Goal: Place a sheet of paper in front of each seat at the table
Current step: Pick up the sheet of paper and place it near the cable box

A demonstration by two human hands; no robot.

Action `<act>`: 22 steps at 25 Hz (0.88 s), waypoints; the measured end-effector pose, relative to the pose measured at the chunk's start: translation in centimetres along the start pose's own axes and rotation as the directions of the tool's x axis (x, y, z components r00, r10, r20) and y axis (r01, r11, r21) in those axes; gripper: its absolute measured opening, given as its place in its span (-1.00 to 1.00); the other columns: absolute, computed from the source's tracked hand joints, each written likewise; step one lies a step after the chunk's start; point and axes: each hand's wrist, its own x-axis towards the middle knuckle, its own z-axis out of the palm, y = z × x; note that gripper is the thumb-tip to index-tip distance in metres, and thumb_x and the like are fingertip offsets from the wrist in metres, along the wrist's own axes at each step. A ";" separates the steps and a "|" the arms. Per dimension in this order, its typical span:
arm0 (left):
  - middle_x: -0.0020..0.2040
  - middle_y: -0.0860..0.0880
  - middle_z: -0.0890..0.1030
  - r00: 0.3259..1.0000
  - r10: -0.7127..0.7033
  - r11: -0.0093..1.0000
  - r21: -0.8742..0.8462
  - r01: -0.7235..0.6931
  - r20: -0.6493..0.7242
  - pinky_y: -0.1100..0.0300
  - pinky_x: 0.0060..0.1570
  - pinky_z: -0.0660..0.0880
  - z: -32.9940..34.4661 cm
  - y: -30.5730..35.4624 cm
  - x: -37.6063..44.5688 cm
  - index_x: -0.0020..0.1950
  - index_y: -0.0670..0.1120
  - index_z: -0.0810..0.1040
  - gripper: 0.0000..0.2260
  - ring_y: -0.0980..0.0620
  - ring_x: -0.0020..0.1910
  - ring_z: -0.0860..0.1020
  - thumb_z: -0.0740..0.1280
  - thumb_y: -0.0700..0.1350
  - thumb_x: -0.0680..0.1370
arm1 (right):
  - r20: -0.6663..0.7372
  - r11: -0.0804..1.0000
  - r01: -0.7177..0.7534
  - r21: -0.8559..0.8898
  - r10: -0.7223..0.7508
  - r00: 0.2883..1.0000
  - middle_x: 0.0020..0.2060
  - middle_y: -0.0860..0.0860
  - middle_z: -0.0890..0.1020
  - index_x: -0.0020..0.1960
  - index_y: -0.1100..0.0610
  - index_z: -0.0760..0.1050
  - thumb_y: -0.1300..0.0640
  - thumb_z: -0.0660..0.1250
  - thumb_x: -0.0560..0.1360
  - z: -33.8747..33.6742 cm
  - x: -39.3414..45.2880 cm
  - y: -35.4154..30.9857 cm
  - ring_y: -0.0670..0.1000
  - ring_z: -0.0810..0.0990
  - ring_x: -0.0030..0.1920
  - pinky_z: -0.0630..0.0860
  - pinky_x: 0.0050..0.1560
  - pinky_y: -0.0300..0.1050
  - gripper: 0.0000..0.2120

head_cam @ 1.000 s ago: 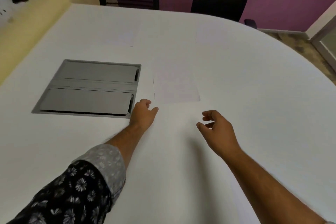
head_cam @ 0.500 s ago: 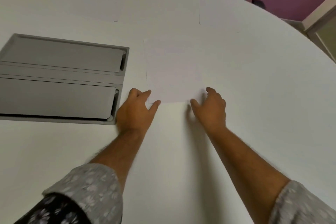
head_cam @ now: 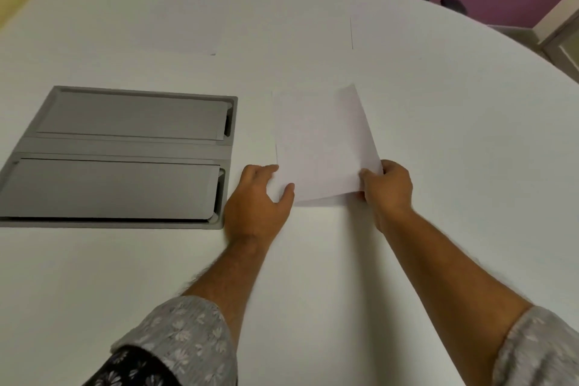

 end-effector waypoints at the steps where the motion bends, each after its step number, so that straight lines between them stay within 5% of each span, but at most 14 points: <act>1: 0.07 0.25 0.55 1.000 0.006 1.000 -0.029 -0.006 -0.004 0.38 -0.33 0.39 -0.3 0.2 0.0 0.27 0.19 0.55 -0.58 0.26 -0.18 0.51 0.34 0.33 0.48 | -0.010 0.999 0.030 0.037 -0.030 1.000 -0.13 0.05 0.71 -0.14 0.05 0.56 0.17 0.36 0.53 -0.6 -1.1 -0.1 0.02 0.71 -0.36 0.69 -0.31 -0.03 -0.91; 5: -0.11 0.14 0.64 0.984 -0.068 0.955 -0.275 0.113 0.168 0.20 -0.32 0.51 -2.6 1.3 -0.6 0.27 0.11 0.53 -0.50 0.06 -0.28 0.59 0.33 0.37 0.45 | -0.051 0.969 0.101 0.227 -0.092 0.994 -0.11 0.07 0.71 -0.01 0.09 0.61 0.17 0.36 0.61 -4.9 -8.8 0.2 0.12 0.72 -0.18 0.68 -0.36 0.02 -0.94; 8: -0.13 -0.05 0.73 0.876 -0.201 0.618 -0.637 0.460 0.438 0.19 -0.31 0.55 -6.7 3.2 -3.3 0.15 -0.07 0.63 -0.56 -0.04 -0.20 0.65 0.43 0.21 0.44 | -0.044 0.936 0.089 0.341 -0.079 0.996 -0.13 0.03 0.72 0.04 0.07 0.63 0.18 0.37 0.64 -8.2 -15.6 1.1 0.11 0.71 -0.16 0.67 -0.38 0.04 -0.93; 10: 0.06 -0.11 0.76 0.846 -0.163 0.520 -0.685 0.511 0.508 0.23 -0.18 0.61 -9.8 3.1 -6.8 0.22 -0.13 0.61 -0.57 -0.02 -0.05 0.73 0.51 0.01 0.41 | -0.043 0.921 0.086 0.380 -0.075 0.996 -0.23 0.04 0.71 0.00 0.11 0.66 0.18 0.42 0.62 -9.1 -19.7 1.8 0.07 0.68 -0.27 0.66 -0.41 0.00 -0.95; 14: 0.17 0.02 0.76 0.850 -0.132 0.658 -0.596 0.460 0.510 0.25 0.06 0.61 -18.2 1.4 -15.7 0.39 -0.09 0.50 -0.34 0.00 0.17 0.72 0.60 -0.15 0.31 | -0.091 0.909 0.237 0.343 -0.218 0.972 -0.45 0.26 0.63 -0.16 0.38 0.62 -0.12 0.29 0.41 -9.4 -29.4 1.9 0.18 0.55 -0.42 0.39 -0.41 -0.04 -0.48; 17: 0.13 0.14 0.76 0.904 -0.163 0.768 -0.525 0.368 0.396 0.15 0.17 0.62 -24.8 1.0 -21.5 0.37 0.00 0.50 -0.40 0.02 0.18 0.71 0.55 -0.37 0.41 | 0.132 0.907 0.108 0.407 -0.176 0.976 -0.30 0.20 0.70 -0.04 0.19 0.67 -0.01 0.31 0.59 -11.1 -36.5 1.8 0.28 0.65 -0.28 0.55 -0.33 -0.03 -0.71; 19: 0.08 0.07 0.77 0.930 -0.211 0.792 -0.506 0.343 0.301 -0.02 0.01 0.68 -28.9 1.2 -24.2 0.31 0.10 0.52 -0.44 -0.07 0.11 0.73 0.50 -0.42 0.47 | 0.353 0.934 -0.027 0.357 -0.108 0.929 -0.13 0.13 0.73 0.07 0.10 0.66 0.18 0.33 0.66 -12.7 -39.8 1.9 0.25 0.72 -0.18 0.68 -0.31 0.09 -0.88; 22: -0.02 -0.01 0.76 0.935 -0.303 0.779 -0.518 0.354 0.183 -0.03 -0.42 0.67 -35.0 1.2 -29.3 0.33 0.15 0.52 -0.50 -0.05 -0.10 0.75 0.50 -0.31 0.52 | 0.436 0.942 -0.061 0.330 -0.095 0.895 -0.18 0.22 0.70 0.09 0.22 0.63 0.31 0.40 0.59 -14.7 -44.6 1.9 0.12 0.72 -0.31 0.67 -0.30 -0.01 -0.90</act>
